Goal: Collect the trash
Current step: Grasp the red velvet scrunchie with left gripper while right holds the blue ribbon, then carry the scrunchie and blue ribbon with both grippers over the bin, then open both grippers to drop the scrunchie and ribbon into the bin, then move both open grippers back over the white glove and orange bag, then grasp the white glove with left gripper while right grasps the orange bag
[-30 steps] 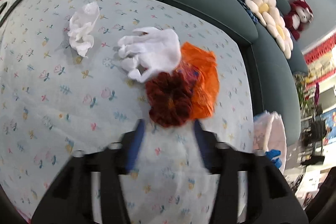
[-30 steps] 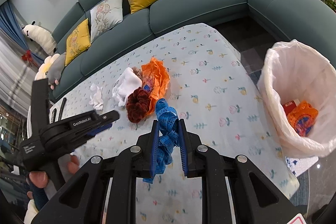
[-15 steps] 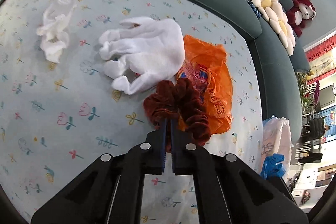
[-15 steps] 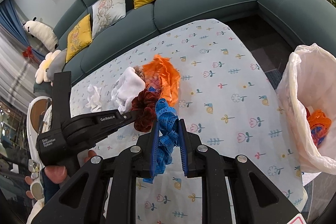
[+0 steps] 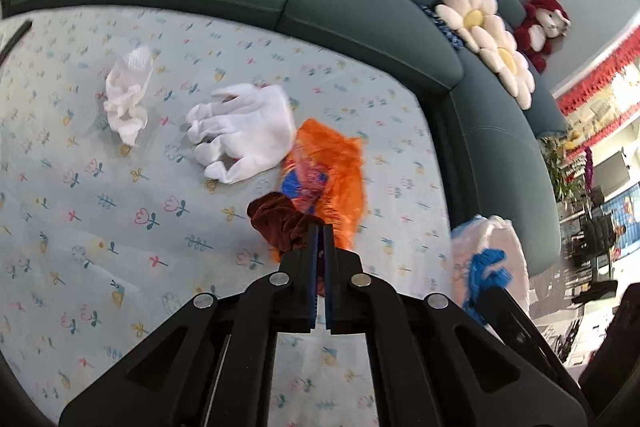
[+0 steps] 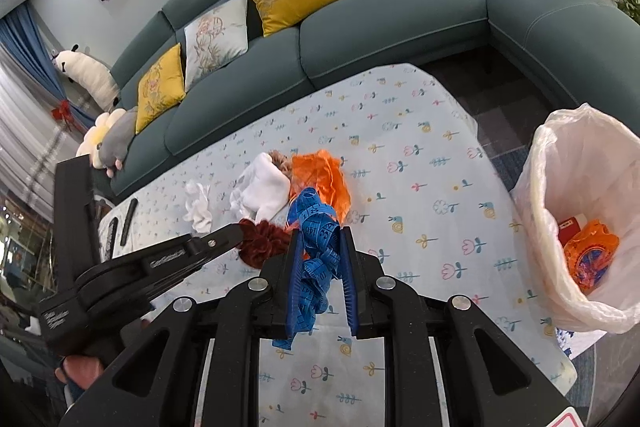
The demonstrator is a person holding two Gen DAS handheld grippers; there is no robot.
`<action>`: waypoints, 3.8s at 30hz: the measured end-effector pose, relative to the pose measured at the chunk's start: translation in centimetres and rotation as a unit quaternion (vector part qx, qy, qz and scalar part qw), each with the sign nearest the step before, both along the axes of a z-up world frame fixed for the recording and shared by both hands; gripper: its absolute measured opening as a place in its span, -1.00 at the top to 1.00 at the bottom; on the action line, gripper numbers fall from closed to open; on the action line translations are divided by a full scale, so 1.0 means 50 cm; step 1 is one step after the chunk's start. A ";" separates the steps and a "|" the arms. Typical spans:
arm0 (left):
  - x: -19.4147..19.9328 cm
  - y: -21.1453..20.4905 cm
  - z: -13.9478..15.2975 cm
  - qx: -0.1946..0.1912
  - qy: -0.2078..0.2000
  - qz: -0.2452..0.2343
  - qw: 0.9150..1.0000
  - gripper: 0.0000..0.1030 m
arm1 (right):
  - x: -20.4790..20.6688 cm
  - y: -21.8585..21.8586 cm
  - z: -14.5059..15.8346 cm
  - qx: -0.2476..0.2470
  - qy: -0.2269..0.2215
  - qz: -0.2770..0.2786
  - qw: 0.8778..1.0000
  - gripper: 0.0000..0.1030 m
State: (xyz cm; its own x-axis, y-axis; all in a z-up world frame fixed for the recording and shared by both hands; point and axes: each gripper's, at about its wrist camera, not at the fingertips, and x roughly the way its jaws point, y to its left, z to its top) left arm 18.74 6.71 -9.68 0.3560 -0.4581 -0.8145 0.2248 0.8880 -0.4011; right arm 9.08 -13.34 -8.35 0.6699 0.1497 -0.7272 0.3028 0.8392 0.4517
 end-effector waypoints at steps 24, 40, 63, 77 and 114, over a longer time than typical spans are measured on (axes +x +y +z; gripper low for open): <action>-0.196 -0.360 0.181 -0.028 -0.059 -0.178 0.982 0.97 | -0.204 -0.255 0.075 -0.026 -0.014 -0.119 0.992 0.66; -0.235 -0.453 0.158 -0.014 -0.063 -0.177 0.982 0.13 | -0.286 -0.367 0.033 -0.028 0.012 -0.185 0.982 0.41; -0.118 -0.189 0.119 0.017 -0.051 -0.063 0.997 0.09 | -0.158 -0.168 0.053 -0.041 0.015 -0.079 0.996 0.26; -0.036 -0.021 0.078 0.050 -0.056 0.011 0.997 -0.22 | -0.052 -0.029 0.037 -0.064 0.032 -0.011 0.997 0.03; 0.252 -0.026 -0.182 0.124 -0.007 0.041 0.991 -0.72 | 0.211 0.087 -0.223 -0.037 0.106 0.025 0.993 -0.06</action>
